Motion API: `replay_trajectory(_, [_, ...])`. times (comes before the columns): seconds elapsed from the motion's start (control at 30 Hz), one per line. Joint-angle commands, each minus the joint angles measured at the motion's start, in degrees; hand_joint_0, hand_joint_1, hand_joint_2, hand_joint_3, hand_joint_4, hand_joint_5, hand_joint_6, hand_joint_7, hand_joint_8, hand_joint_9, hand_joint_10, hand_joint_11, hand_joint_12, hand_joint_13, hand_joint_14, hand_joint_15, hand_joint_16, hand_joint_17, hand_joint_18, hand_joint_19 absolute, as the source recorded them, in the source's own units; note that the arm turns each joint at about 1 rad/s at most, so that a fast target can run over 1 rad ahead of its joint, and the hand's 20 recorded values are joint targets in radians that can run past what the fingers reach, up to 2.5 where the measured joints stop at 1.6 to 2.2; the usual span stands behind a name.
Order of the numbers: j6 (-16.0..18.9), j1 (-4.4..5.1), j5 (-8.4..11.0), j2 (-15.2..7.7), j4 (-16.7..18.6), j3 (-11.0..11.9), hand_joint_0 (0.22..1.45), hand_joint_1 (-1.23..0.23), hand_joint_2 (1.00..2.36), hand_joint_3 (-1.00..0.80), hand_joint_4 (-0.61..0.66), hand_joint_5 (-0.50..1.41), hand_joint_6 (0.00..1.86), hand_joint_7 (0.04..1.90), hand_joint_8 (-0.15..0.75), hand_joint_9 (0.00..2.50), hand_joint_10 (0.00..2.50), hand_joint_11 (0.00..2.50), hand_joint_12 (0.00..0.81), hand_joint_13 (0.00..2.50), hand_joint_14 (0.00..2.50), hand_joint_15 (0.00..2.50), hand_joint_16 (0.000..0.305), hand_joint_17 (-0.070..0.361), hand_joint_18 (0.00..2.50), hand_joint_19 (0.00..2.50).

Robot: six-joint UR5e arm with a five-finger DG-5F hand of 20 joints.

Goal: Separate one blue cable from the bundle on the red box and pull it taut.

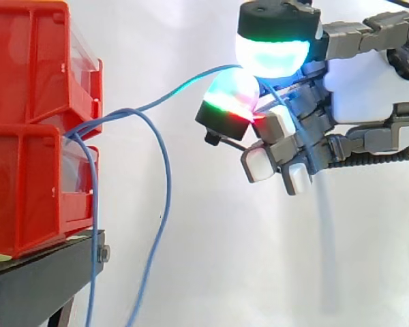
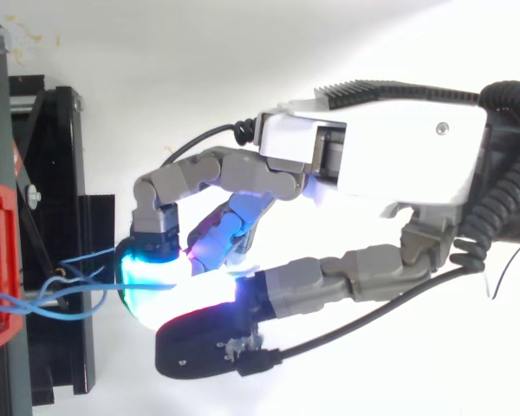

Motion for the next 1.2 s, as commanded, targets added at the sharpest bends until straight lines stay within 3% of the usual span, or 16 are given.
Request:
replay_trajectory(0.0, [-0.1, -0.05, 0.0, 0.0, 0.0, 0.0, 0.63, -0.66, 1.01, -0.12, 0.22, -0.08, 0.59, 1.19, 0.348, 1.03, 0.01, 0.86, 0.372, 0.89, 0.01, 0.46, 0.044, 0.099, 0.95, 0.52])
replay_trajectory(0.33, [-1.1, 0.03, 0.0, 0.0, 0.0, 0.0, 0.61, -0.65, 1.01, -0.17, 0.22, -0.08, 0.59, 1.19, 0.348, 1.04, 0.01, 0.85, 0.371, 0.89, 0.01, 0.46, 0.045, 0.101, 0.96, 0.54])
replay_trajectory(0.53, [-0.8, -0.58, 0.09, 0.0, 0.0, 0.0, 0.61, -0.66, 1.01, -0.18, 0.21, -0.08, 0.59, 1.19, 0.351, 1.04, 0.01, 0.84, 0.374, 0.89, 0.01, 0.46, 0.045, 0.101, 0.96, 0.53])
replay_trajectory(0.7, [-1.1, -0.76, 0.0, 2.0, 0.0, 0.0, 0.62, -0.69, 1.01, -0.15, 0.21, -0.09, 0.61, 1.17, 0.348, 1.02, 0.01, 0.86, 0.374, 0.88, 0.01, 0.46, 0.044, 0.099, 0.94, 0.53])
replay_trajectory(0.83, [-3.6, -0.84, 0.53, 4.0, -2.5, 0.0, 0.62, -0.7, 1.01, -0.14, 0.21, -0.09, 0.61, 1.15, 0.342, 1.01, 0.01, 0.86, 0.372, 0.87, 0.01, 0.46, 0.044, 0.098, 0.93, 0.52])
replay_trajectory(1.0, [-4.2, -0.84, 1.41, 4.0, -5.3, -0.1, 0.62, -0.73, 1.01, -0.14, 0.21, -0.1, 0.61, 1.14, 0.339, 1.0, 0.01, 0.87, 0.368, 0.86, 0.01, 0.46, 0.043, 0.097, 0.92, 0.52])
replay_trajectory(1.17, [-4.2, -0.84, 2.29, 4.0, -5.5, -1.1, 0.62, -0.75, 1.01, -0.14, 0.21, -0.1, 0.61, 1.14, 0.337, 0.99, 0.01, 0.86, 0.365, 0.85, 0.01, 0.46, 0.043, 0.096, 0.91, 0.52])
